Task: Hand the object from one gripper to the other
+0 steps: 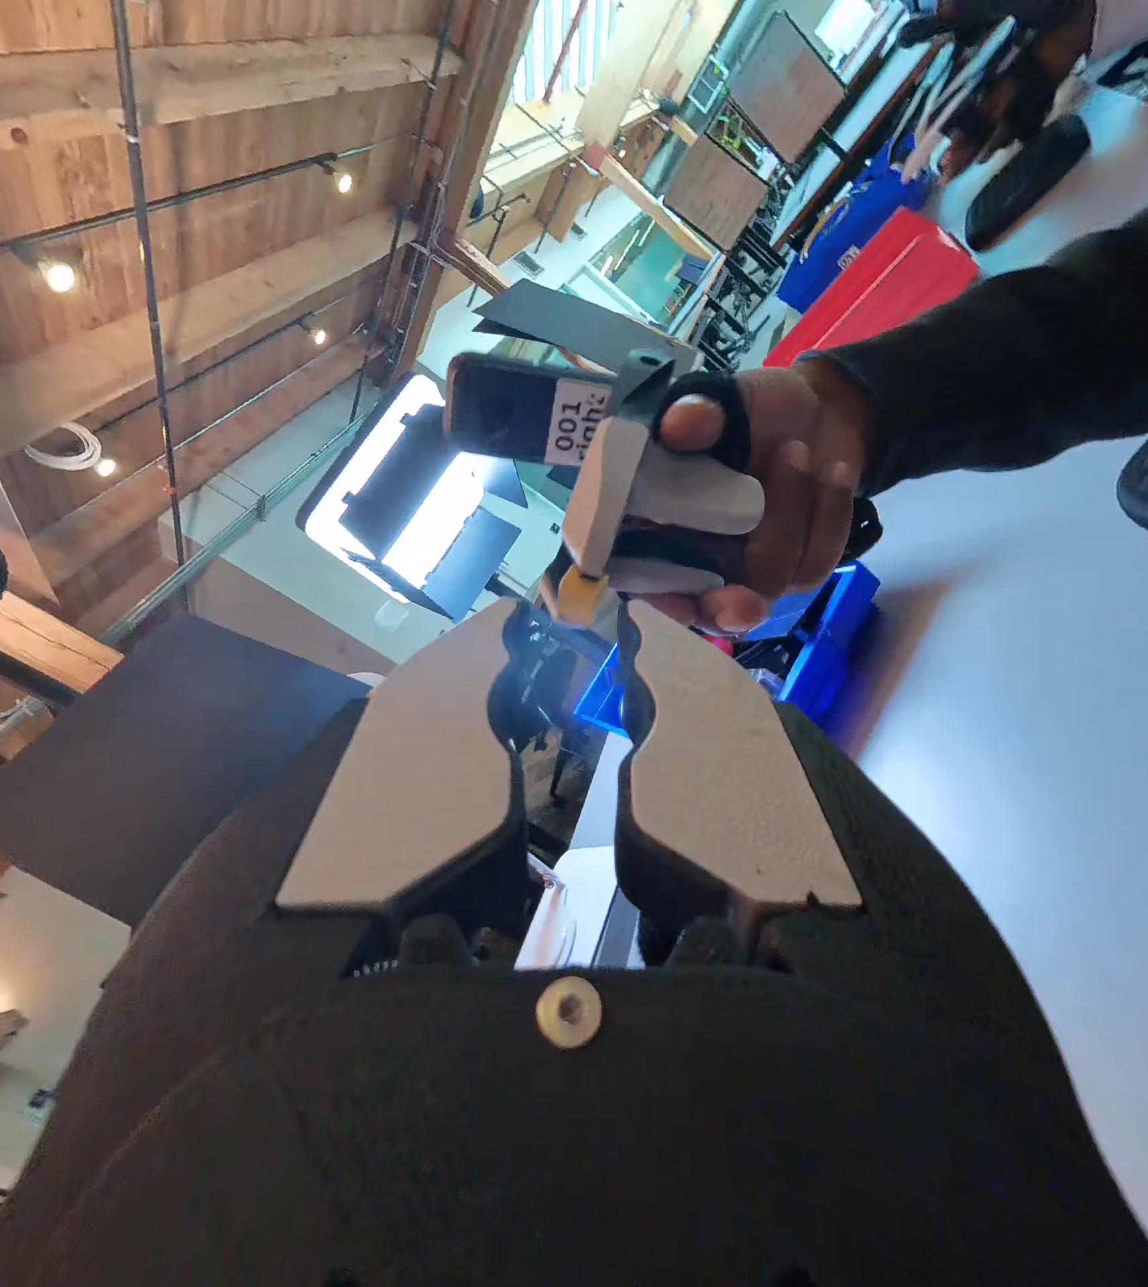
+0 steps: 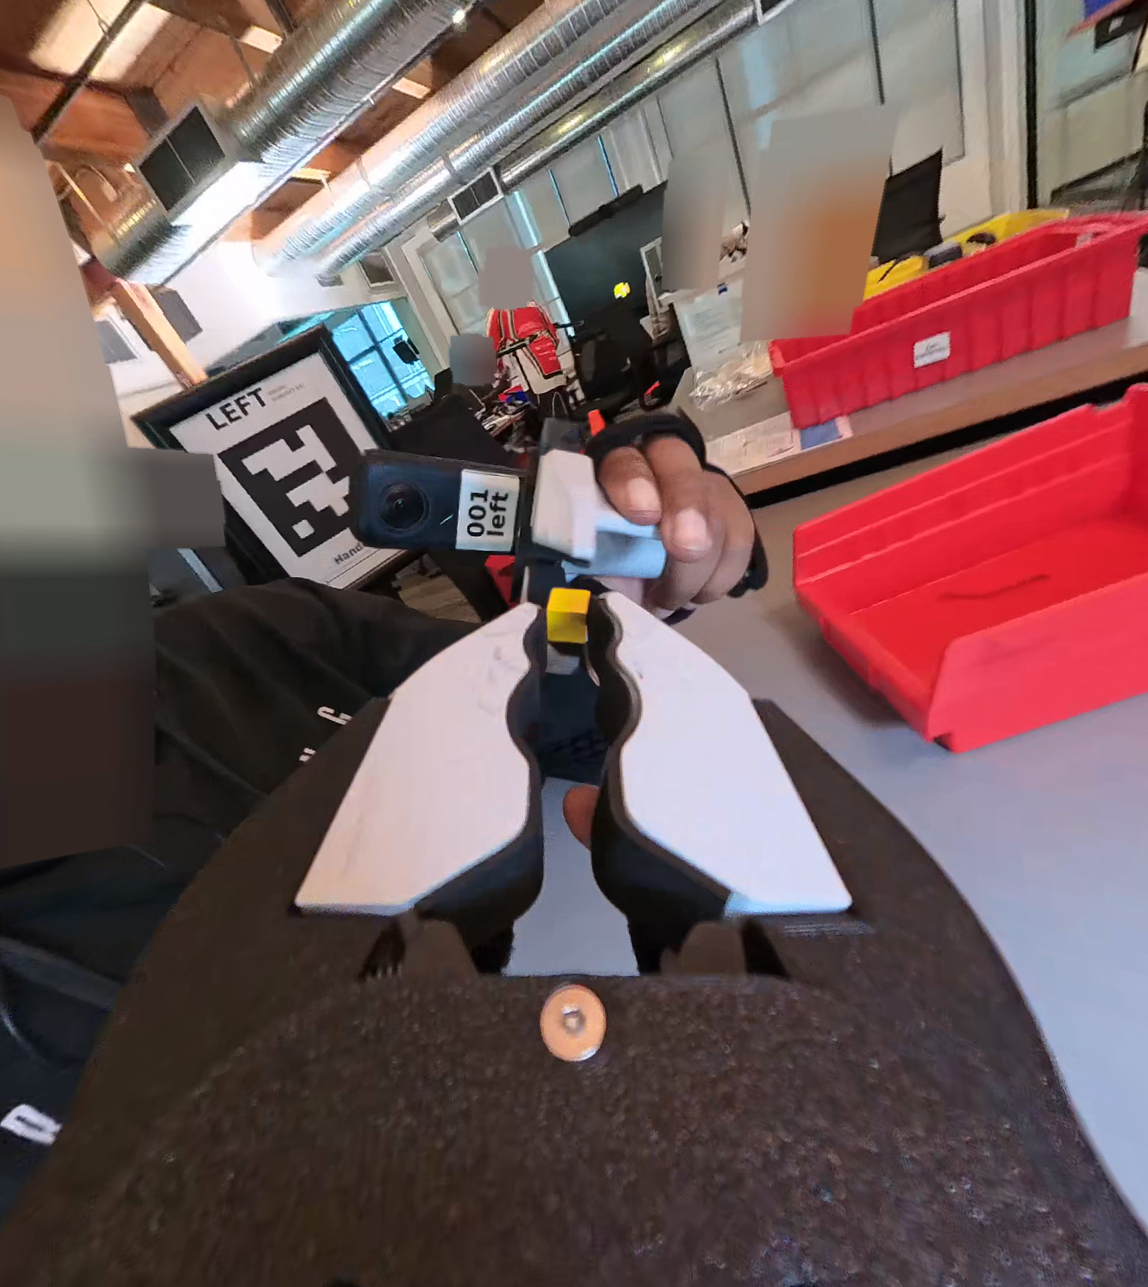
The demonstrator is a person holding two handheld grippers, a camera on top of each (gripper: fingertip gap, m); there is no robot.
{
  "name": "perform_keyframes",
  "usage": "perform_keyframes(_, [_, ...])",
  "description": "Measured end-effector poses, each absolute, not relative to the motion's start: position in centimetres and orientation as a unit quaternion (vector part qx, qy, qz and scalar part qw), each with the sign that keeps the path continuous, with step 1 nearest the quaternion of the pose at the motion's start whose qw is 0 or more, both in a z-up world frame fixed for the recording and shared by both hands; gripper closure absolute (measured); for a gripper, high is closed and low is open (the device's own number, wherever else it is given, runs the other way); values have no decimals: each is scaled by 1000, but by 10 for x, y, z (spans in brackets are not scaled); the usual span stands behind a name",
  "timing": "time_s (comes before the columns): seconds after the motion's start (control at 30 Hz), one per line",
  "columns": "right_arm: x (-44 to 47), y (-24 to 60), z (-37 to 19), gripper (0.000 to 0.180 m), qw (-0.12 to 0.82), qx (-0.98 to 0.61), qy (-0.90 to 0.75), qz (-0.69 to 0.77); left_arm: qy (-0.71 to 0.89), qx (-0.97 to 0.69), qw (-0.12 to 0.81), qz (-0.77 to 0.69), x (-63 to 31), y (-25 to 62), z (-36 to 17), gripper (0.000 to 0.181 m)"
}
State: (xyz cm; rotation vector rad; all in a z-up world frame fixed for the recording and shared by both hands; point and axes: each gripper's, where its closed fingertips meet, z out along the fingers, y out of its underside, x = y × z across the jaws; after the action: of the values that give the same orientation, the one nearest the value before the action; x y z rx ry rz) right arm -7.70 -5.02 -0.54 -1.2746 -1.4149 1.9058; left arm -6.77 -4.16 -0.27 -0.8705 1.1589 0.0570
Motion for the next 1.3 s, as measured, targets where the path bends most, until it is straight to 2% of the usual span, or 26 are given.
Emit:
perform_keyframes(0.17, [-81, -51, -10, 168, 178, -464, -495, 713, 541, -401, 739, 26, -66, -42, -8, 168])
perform_keyframes(0.27, [-81, -48, -6, 168, 199, -460, -491, 713, 526, -415, 742, 5, -67, -39, -5, 169])
perform_keyframes(0.33, [-78, -42, 5, 159, 279, -439, -501, 692, 489, -441, 751, -56, -71, -37, 4, 169])
perform_keyframes(0.4, [-71, -37, 15, 157, 395, -404, -527, 635, 437, -469, 749, -171, -76, -38, 15, 169])
perform_keyframes(0.57, [-63, -31, 29, 156, 666, -294, -577, 370, 292, -515, 686, -423, -86, -33, 34, 169])
perform_keyframes(0.63, [-67, -30, 34, 157, 737, -261, -562, 271, 232, -511, 646, -517, -86, -33, 40, 169])
perform_keyframes(0.73, [-76, -31, 36, 157, 793, -233, -536, 172, 155, -499, 585, -621, -81, -31, 40, 169])
perform_keyframes(0.9, [-85, -32, 31, 162, 830, -213, -508, 90, 81, -478, 545, -684, -73, -27, 33, 170])
perform_keyframes(1.1, [-88, -26, 28, 168, 838, -217, -498, 46, 52, -472, 545, -691, -77, -22, 30, 170])
perform_keyframes(1.23, [-84, -22, 29, 169, 809, -248, -523, 107, 89, -482, 549, -677, -76, -22, 29, 168])
perform_keyframes(1.3, [-75, -10, 32, 169, 775, -297, -533, 166, 125, -502, 590, -620, -81, -18, 28, 158])
